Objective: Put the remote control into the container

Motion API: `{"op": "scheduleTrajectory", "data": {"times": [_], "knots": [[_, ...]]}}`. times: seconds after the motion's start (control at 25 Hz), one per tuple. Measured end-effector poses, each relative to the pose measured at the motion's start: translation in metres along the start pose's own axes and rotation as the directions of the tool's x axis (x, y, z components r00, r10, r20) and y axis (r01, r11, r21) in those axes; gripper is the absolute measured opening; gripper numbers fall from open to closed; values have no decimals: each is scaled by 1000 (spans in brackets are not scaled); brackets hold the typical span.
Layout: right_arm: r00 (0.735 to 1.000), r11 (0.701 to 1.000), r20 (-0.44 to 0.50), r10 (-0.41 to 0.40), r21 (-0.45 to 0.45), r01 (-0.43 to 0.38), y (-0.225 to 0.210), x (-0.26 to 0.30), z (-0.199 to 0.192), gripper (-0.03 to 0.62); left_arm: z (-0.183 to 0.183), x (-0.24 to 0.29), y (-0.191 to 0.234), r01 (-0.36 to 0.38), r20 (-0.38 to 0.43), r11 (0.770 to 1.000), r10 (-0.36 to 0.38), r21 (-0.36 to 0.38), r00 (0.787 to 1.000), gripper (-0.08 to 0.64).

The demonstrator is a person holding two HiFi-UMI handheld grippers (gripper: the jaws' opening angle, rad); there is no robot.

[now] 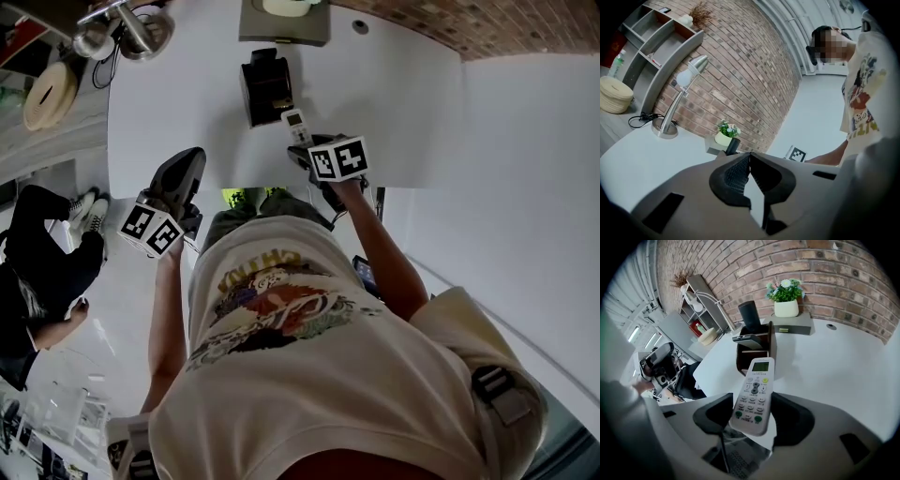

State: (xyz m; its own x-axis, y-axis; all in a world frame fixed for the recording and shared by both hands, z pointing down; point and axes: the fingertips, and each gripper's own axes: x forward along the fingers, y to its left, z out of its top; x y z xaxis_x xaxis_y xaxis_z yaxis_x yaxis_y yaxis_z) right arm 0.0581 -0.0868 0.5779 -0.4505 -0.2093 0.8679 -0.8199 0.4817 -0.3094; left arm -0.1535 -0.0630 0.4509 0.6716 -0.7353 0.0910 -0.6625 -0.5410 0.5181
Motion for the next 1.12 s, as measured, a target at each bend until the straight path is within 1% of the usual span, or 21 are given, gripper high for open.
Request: {"op": "scheduleTrajectory", "data": {"times": [0.16,0.36,0.44,0.56,0.64,0.72,0.8,0.84,0.96,1.04,1.12], "knots": [[1000,1000,-24,10,-24,-11,16,13,9,261,3,-19,12,-23,20,1000,23,-14,1000,6],[999,999,-46,29,-12,-30,26,26,25,261,10,-36,31,-53,42,998,55,-33,998,6],[997,999,-56,45,12,-44,25,30,28,262,12,-38,34,-63,46,997,65,-39,997,6],[993,991,-64,97,98,-90,25,33,28,261,12,-39,35,-67,49,997,69,-46,996,6],[990,980,-47,135,157,-126,27,34,30,261,12,-40,36,-70,48,996,73,-51,996,6],[988,972,-14,151,184,-146,27,34,36,261,10,-40,38,-71,45,996,73,-56,996,6],[989,973,14,149,175,-149,27,35,43,257,8,-39,39,-67,42,996,69,-60,997,6],[989,975,25,149,162,-151,28,35,45,230,8,-39,38,-64,41,996,66,-60,997,6],[985,978,70,160,128,-168,33,34,53,224,8,-37,38,-56,33,997,58,-56,998,6],[984,981,111,141,115,-154,32,34,59,224,7,-36,38,-51,31,997,53,-53,998,6],[985,989,160,66,119,-85,18,35,59,224,5,-36,38,-55,29,997,57,-62,998,6]]}}
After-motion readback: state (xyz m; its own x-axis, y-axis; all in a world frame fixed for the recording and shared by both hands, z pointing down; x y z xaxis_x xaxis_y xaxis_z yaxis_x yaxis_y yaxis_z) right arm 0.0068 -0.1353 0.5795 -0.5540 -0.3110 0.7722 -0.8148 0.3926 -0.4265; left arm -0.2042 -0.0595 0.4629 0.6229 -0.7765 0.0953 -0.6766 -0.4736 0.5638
